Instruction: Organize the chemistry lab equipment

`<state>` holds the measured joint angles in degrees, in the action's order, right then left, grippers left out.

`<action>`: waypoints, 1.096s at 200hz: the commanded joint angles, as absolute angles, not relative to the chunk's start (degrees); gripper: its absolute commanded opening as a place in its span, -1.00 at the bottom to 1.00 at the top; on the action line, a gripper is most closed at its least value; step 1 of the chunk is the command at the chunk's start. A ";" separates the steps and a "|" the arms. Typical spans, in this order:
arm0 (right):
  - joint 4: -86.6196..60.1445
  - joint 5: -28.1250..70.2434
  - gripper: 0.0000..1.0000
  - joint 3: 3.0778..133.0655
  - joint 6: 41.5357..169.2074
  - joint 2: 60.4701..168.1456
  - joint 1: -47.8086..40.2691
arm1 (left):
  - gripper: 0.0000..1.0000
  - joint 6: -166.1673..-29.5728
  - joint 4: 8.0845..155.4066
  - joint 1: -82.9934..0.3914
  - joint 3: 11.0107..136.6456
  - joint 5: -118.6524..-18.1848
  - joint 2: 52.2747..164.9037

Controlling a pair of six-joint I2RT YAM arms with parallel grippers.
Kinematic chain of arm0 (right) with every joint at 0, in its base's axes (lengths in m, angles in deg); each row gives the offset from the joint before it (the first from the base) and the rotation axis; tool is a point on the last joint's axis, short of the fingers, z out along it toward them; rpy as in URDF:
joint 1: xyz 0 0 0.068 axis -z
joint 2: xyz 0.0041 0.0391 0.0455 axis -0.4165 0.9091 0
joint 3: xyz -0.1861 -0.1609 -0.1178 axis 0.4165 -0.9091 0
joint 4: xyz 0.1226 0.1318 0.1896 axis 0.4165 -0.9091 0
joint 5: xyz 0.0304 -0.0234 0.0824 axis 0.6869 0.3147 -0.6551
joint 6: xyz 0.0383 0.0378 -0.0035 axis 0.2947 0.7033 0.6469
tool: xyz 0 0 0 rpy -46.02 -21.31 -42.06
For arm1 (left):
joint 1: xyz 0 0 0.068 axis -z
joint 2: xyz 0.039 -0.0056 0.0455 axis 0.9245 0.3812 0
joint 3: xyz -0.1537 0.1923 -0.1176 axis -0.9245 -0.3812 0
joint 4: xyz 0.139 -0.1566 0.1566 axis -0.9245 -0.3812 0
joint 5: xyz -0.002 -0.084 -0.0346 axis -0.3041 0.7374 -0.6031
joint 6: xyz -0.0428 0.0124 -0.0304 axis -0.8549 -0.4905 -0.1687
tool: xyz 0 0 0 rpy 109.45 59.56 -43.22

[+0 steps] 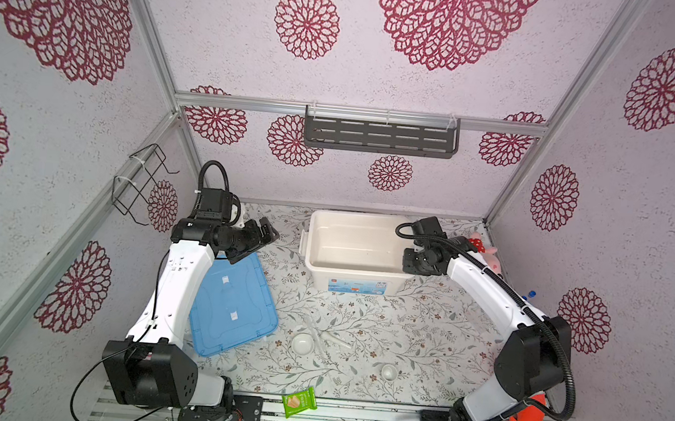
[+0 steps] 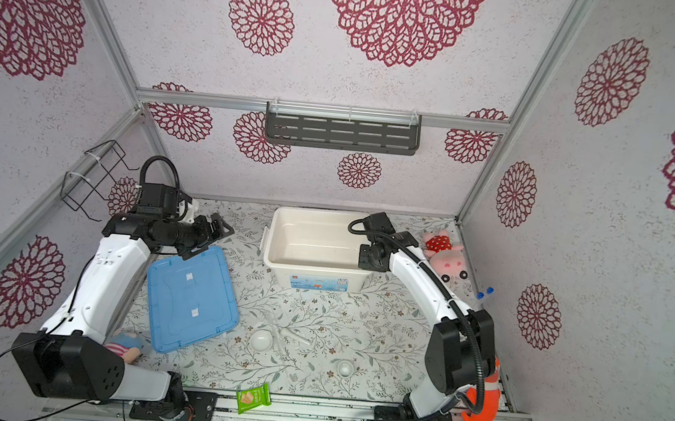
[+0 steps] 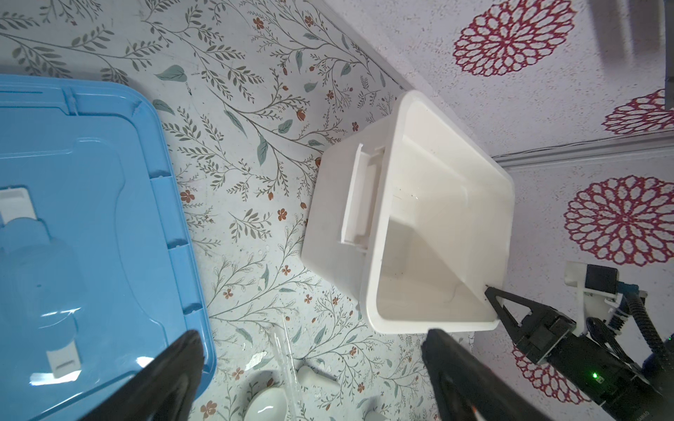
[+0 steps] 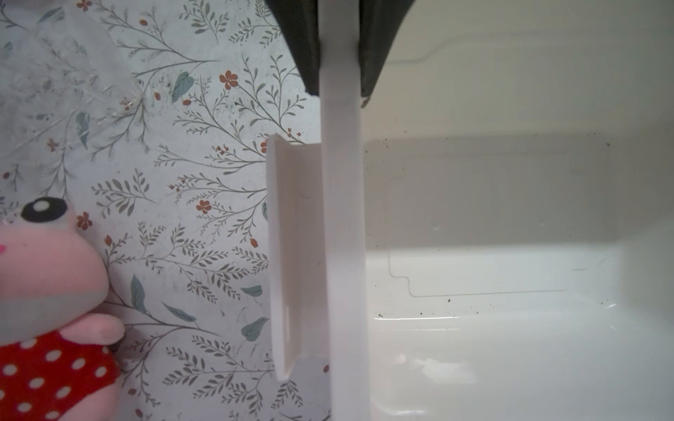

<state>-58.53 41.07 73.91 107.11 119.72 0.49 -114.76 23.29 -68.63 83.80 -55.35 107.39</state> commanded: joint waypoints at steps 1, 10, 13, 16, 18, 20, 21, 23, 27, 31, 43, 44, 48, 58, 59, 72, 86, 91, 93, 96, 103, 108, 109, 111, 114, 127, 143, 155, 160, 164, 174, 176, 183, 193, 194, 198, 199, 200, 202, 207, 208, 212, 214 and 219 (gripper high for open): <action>-59.60 40.08 -0.80 76.19 99.47 119.33 0.92 | 0.97 -114.16 24.43 -68.82 83.57 -55.03 106.67; -59.38 39.70 -0.78 76.42 99.69 119.60 1.12 | 0.97 -114.12 24.08 -68.82 83.88 -55.02 106.69; -59.26 39.58 -0.77 76.53 99.82 119.66 1.10 | 0.97 -114.05 23.86 -68.82 84.10 -55.03 106.69; -59.26 39.53 -0.76 76.63 99.92 119.79 1.12 | 0.97 -113.90 23.52 -68.82 84.35 -54.99 106.69; -59.26 39.52 -0.74 76.78 100.18 119.83 1.12 | 0.97 -113.88 23.35 -68.82 84.46 -55.06 106.65; -59.26 39.54 -0.72 76.95 100.40 119.91 1.14 | 0.97 -113.87 23.18 -68.82 84.58 -55.08 106.61; -59.31 39.55 -0.71 77.04 100.50 119.97 1.19 | 0.97 -113.87 23.11 -68.82 84.60 -55.10 106.61; -59.34 39.55 -0.68 77.21 100.68 120.01 1.22 | 0.97 -113.87 22.96 -68.86 84.68 -55.18 106.54; -59.54 39.57 -0.63 77.61 101.00 120.16 1.23 | 0.97 -113.88 22.90 -68.82 84.71 -55.28 106.32; -59.74 39.55 -0.58 78.00 101.36 120.18 1.23 | 0.96 -113.87 23.09 -68.82 84.56 -55.38 106.11; -60.45 40.46 -0.49 78.94 102.75 120.17 1.23 | 0.97 -113.47 24.08 -68.82 83.62 -55.76 105.28; -60.52 40.66 -0.48 79.00 102.81 120.14 1.23 | 0.97 -113.45 24.13 -68.82 83.59 -55.75 105.24; -60.65 41.31 -0.45 79.12 103.37 119.99 1.18 | 0.97 -113.33 24.24 -68.82 83.41 -55.86 105.00; -60.64 43.10 -0.36 79.23 104.73 119.44 1.21 | 0.96 -112.63 23.49 -68.82 83.59 -56.56 104.77; -60.65 43.35 -0.34 79.28 104.90 119.38 1.22 | 0.96 -112.55 23.35 -68.82 83.66 -56.67 104.76; -61.14 46.24 -0.19 79.80 107.04 118.62 1.23 | 0.96 -111.49 21.42 -68.82 84.47 -57.83 104.51; -60.73 45.45 -0.08 79.70 107.15 117.09 1.00 | 0.95 -108.38 18.72 -68.91 85.03 -60.43 103.72; -60.38 44.89 -0.02 79.55 106.86 116.32 0.99 | 0.95 -107.16 17.47 -68.91 85.10 -62.42 103.28; -60.29 44.71 0.00 79.42 106.71 116.02 0.97 | 0.95 -106.68 16.90 -68.91 85.14 -63.49 103.16; -60.13 44.46 0.04 79.37 106.34 115.53 0.89 | 0.95 -106.03 16.15 -68.91 85.10 -64.97 102.77; -59.59 44.38 0.12 79.11 105.57 114.36 0.65 | 0.95 -104.93 14.92 -69.16 84.70 -68.02 101.82; -59.19 44.80 0.17 78.98 104.94 113.56 0.49 | 0.95 -104.30 14.37 -69.45 84.11 -69.76 101.06; -59.14 44.90 0.18 78.93 104.70 113.49 0.47 | 0.95 -104.25 14.31 -69.49 84.01 -69.99 100.93; -58.99 45.02 0.19 78.89 104.45 113.03 0.43 | 0.95 -104.22 14.22 -69.56 83.63 -70.61 100.55; -58.71 45.30 0.21 78.88 103.97 112.56 0.32 | 0.95 -104.07 14.22 -69.73 83.06 -71.26 99.92; -57.53 46.11 0.29 79.22 101.66 110.61 -0.07 | 0.95 -104.68 15.44 -70.45 80.11 -72.29 97.16; -54.43 45.97 0.32 78.49 98.45 108.01 -0.81 | 0.95 -106.01 18.55 -70.83 76.31 -71.99 94.17; -50.60 44.96 0.32 76.64 95.24 105.66 -1.99 | 0.95 -106.66 19.76 -70.93 74.69 -72.10 92.95; -48.76 44.48 0.32 75.65 93.78 104.74 -2.58 | 0.95 -107.10 19.62 -71.02 74.45 -72.62 92.75; -47.27 44.03 0.31 74.78 92.58 104.00 -3.12 | 0.95 -107.33 19.44 -71.07 74.36 -73.02 92.64; -43.92 43.55 0.29 73.05 90.02 102.41 -5.00 | 0.95 -108.00 19.10 -71.20 74.10 -73.87 92.40; -43.41 43.38 0.28 72.81 89.58 102.24 -5.38 | 0.95 -108.03 19.15 -71.20 74.01 -74.02 92.29; -42.04 43.06 0.28 72.12 87.68 101.64 -6.88 | 0.95 -108.22 19.38 -71.24 73.58 -74.20 91.98; -41.27 42.71 0.28 71.66 85.02 101.32 -9.11 | 0.95 -108.01 19.86 -71.24 73.12 -74.23 91.69; -41.26 42.67 0.28 71.62 84.72 101.35 -9.35 | 0.95 -108.00 19.82 -71.26 73.11 -74.25 91.63; -41.24 42.36 0.28 71.52 83.55 101.35 -10.14 | 0.95 -107.86 19.83 -71.36 73.03 -74.27 91.62; -41.24 42.27 0.28 71.46 83.28 101.33 -10.34 | 0.95 -107.83 19.85 -71.37 73.02 -74.32 91.60; -41.20 42.14 0.28 71.44 83.15 101.31 -10.58 | 0.95 -107.82 19.82 -71.37 73.02 -74.34 91.59; -41.21 41.87 0.28 71.37 82.37 101.35 -10.97 | 0.95 -107.81 19.79 -71.41 73.06 -74.40 91.58; -41.31 40.92 0.28 71.20 80.82 101.40 -11.86 | 0.95 -107.84 19.57 -71.46 73.11 -74.65 91.57; -41.32 40.67 0.28 71.13 80.51 101.39 -12.08 | 0.95 -107.82 19.50 -71.46 73.11 -74.68 91.53; -41.26 39.52 0.28 70.79 79.08 101.46 -12.75 | 0.95 -107.88 19.29 -71.53 73.19 -74.91 91.54; -41.25 38.90 0.28 70.62 78.49 101.36 -13.03 | 0.95 -108.00 19.22 -71.52 73.15 -74.96 91.50; -41.21 37.15 0.28 70.06 76.78 101.28 -13.81 | 0.95 -108.14 19.17 -71.54 73.04 -75.16 91.36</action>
<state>-44.37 42.58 71.48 87.14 101.71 -10.67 -107.55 18.30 -71.01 73.22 -73.17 92.47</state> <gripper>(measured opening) 0.641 0.975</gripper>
